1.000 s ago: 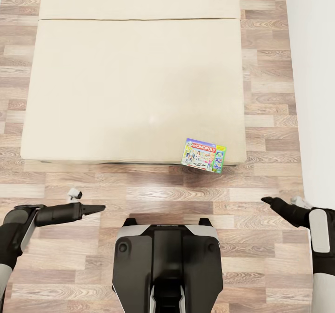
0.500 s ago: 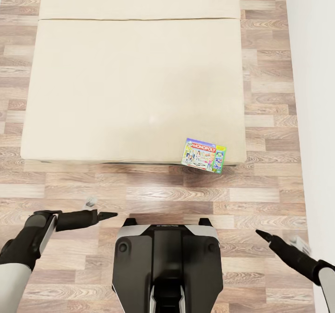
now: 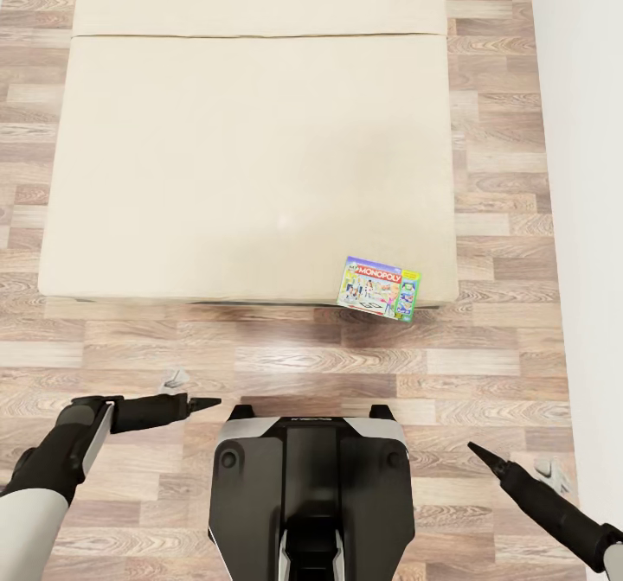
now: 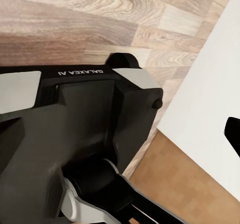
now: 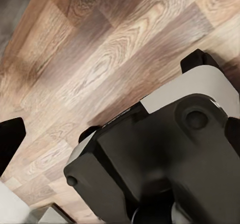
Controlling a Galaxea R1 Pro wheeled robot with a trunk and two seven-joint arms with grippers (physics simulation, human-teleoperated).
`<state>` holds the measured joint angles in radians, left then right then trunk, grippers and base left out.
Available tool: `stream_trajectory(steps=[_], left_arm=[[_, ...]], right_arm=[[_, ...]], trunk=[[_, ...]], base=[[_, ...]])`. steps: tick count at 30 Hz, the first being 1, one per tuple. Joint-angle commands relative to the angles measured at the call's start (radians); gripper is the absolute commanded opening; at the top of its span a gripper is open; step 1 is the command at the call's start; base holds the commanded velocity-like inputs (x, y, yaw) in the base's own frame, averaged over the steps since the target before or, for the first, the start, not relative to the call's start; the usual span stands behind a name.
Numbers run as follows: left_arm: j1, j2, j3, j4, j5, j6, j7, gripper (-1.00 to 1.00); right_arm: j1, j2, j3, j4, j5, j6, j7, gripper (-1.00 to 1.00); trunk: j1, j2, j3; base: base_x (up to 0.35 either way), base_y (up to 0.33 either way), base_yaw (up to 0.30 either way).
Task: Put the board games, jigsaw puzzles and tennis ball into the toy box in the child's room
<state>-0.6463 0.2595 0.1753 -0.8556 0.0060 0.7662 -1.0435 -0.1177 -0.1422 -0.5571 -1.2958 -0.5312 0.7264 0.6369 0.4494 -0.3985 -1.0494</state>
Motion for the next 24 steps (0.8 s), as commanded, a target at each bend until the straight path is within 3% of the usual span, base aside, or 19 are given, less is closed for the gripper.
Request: stream_trajectory(steps=[1,9,24], left_arm=[[0.000,0.000,0.001,0.001,0.000,0.007,-0.001,1.00],[0.000,-0.002,0.001,0.005,-0.003,0.001,0.008,1.00],[0.000,-0.004,0.000,0.006,-0.005,-0.001,0.011,1.00]], right_arm=[[0.002,0.001,-0.001,0.001,-0.002,0.005,0.016,1.00],[0.008,0.001,-0.001,0.018,-0.004,0.002,0.071,1.00],[0.009,0.013,0.005,0.018,-0.006,0.000,0.092,1.00]], trunk=[[0.001,-0.002,-0.001],[0.001,-0.002,0.002],[0.001,-0.002,0.012]], base=[[0.000,0.000,0.000],[0.000,-0.115,-0.066],[0.000,-0.277,-0.128]])
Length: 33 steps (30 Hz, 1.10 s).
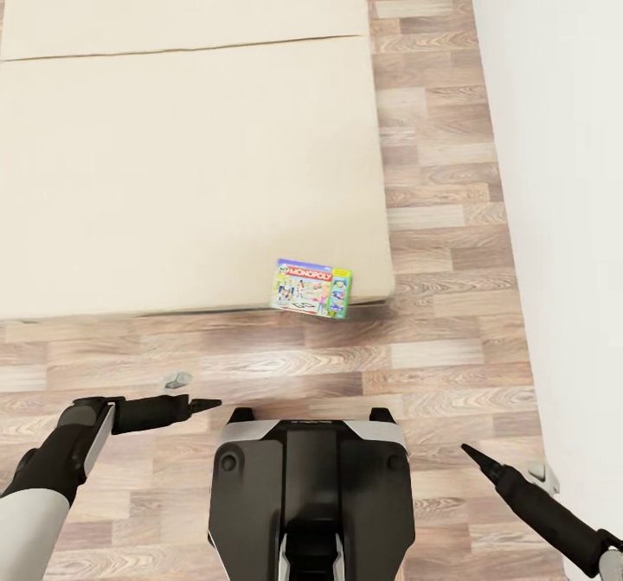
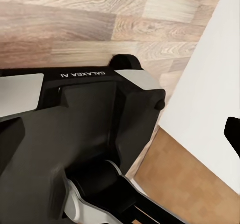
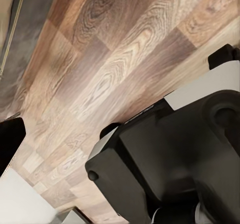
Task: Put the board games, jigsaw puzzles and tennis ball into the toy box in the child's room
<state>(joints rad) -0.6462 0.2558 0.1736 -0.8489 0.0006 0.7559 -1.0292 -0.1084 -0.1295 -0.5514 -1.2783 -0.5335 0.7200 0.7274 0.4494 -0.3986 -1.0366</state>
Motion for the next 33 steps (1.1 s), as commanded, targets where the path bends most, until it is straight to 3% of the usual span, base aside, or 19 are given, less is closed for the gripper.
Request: stream_trajectory(steps=[1,16,26,33], left_arm=[[0.000,-0.002,0.002,-0.001,0.000,0.009,-0.003,1.00],[0.000,-0.036,0.005,0.015,0.005,0.008,0.045,1.00],[-0.011,-0.041,0.006,0.141,0.021,0.003,0.049,1.00],[-0.016,-0.065,0.007,0.205,0.040,-0.049,0.044,1.00]], right_arm=[[-0.001,0.004,-0.001,0.000,-0.003,0.006,0.004,1.00],[-0.001,0.033,0.003,-0.007,-0.001,0.005,0.052,1.00],[-0.001,0.047,0.068,-0.009,0.001,0.003,0.051,1.00],[-0.001,0.049,0.092,-0.010,0.001,0.002,0.052,1.00]], trunk=[[0.001,-0.001,-0.001],[0.001,-0.001,0.000],[0.001,-0.001,0.000],[0.001,-0.001,0.000]], base=[[0.000,-0.296,-0.027],[0.000,-0.103,-0.007],[0.000,-0.005,0.000],[0.000,-0.001,0.000]])
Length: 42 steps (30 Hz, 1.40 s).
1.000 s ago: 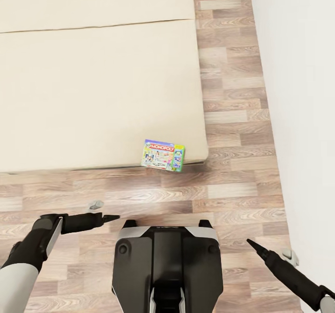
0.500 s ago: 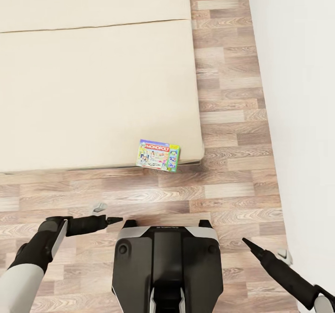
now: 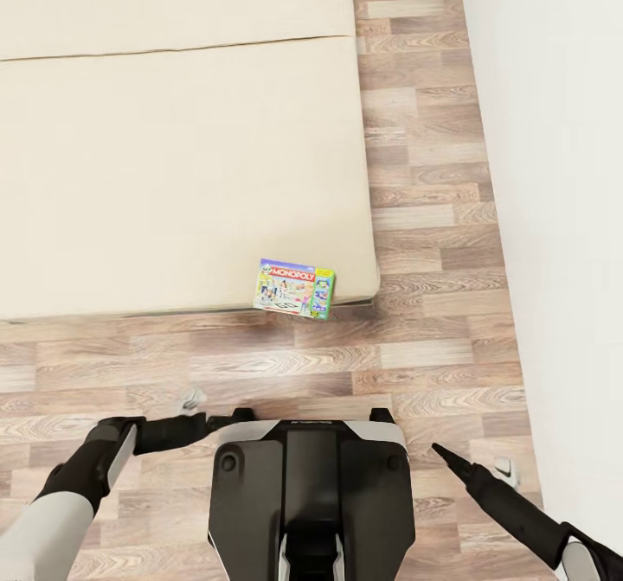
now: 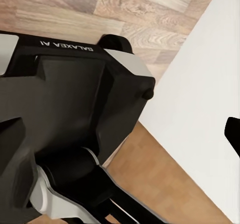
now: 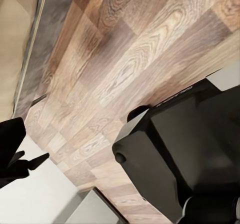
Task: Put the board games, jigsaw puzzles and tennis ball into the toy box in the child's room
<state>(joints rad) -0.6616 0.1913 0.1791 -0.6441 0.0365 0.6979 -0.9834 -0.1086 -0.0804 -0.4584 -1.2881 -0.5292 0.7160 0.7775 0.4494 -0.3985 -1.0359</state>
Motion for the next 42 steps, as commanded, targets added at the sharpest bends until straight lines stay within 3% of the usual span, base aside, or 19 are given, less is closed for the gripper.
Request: stream_trajectory(steps=[1,14,38,42], left_arm=[[0.000,-0.002,0.001,0.008,0.007,0.001,-0.003,1.00],[-0.002,-0.009,-0.001,0.040,0.087,-0.035,-0.015,1.00],[-0.005,-0.002,0.000,0.043,0.111,-0.038,-0.018,1.00],[-0.007,-0.001,0.000,0.043,0.132,-0.037,-0.018,1.00]], right_arm=[[0.000,0.000,0.000,0.000,-0.003,0.006,0.002,1.00],[0.000,-0.002,0.009,-0.075,-0.003,0.006,0.027,1.00],[0.000,-0.004,0.004,-0.112,0.004,0.005,0.210,1.00],[0.001,-0.007,0.003,-0.115,0.001,0.006,0.273,1.00]], trunk=[[0.001,-0.001,-0.001],[0.047,-0.085,-0.038],[0.139,-0.253,-0.114],[0.154,-0.281,-0.126]], base=[[0.000,0.000,0.000],[0.000,0.000,0.000],[0.000,0.000,0.000],[0.000,0.000,0.000]])
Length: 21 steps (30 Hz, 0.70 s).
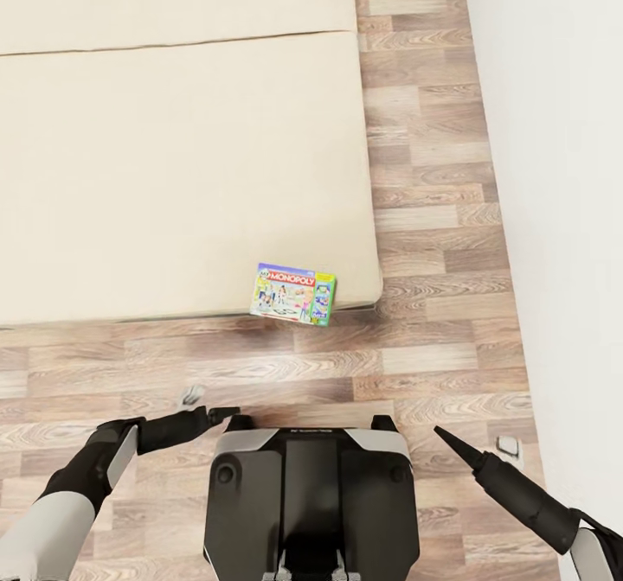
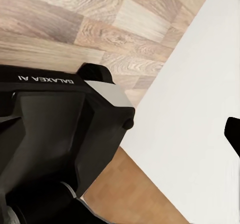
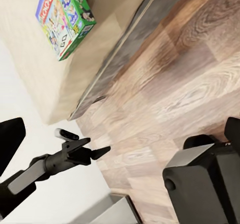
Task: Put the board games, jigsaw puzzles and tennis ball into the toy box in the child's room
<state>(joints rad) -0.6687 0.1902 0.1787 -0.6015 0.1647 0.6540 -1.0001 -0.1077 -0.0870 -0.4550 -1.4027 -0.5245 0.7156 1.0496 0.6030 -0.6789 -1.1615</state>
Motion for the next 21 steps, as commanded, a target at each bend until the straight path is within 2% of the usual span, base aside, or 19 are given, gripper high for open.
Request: stream_trajectory(steps=[1,7,10,11,13,16,21], left_arm=[[-0.002,0.000,0.001,0.000,0.011,0.007,-0.001,1.00],[-0.008,0.000,0.001,0.000,0.058,0.009,-0.002,1.00],[-0.015,0.000,0.001,0.000,0.071,0.010,-0.002,1.00],[-0.022,0.000,0.000,0.000,0.077,0.011,-0.003,1.00],[-0.027,0.001,0.000,0.000,0.081,0.011,-0.003,1.00],[-0.032,0.001,0.001,0.000,0.084,0.011,-0.005,1.00],[-0.042,0.001,0.001,0.000,0.086,0.012,-0.027,1.00]], right_arm=[[0.000,-0.001,-0.001,0.000,-0.005,0.006,0.022,1.00],[0.000,-0.002,-0.002,-0.009,-0.007,0.007,0.172,1.00],[0.000,-0.001,-0.003,-0.013,-0.007,0.007,0.256,1.00],[0.000,-0.001,-0.004,-0.015,-0.008,0.008,0.307,1.00],[0.000,0.000,-0.004,-0.017,-0.008,0.006,0.349,1.00],[0.000,0.001,-0.002,-0.019,-0.007,0.004,0.387,1.00],[0.000,0.002,0.003,-0.021,-0.004,0.005,0.412,1.00]], trunk=[[0.004,-0.008,-0.004],[0.027,-0.050,-0.023],[0.039,-0.071,-0.032],[0.043,-0.078,-0.035],[0.050,-0.092,-0.041],[0.062,-0.113,-0.051],[0.081,-0.148,-0.066]], base=[[0.000,0.000,0.000],[0.000,0.000,0.000],[0.000,0.000,0.000],[0.000,0.000,0.000],[0.000,0.000,0.000],[0.000,0.000,0.000],[0.000,0.000,0.000]])
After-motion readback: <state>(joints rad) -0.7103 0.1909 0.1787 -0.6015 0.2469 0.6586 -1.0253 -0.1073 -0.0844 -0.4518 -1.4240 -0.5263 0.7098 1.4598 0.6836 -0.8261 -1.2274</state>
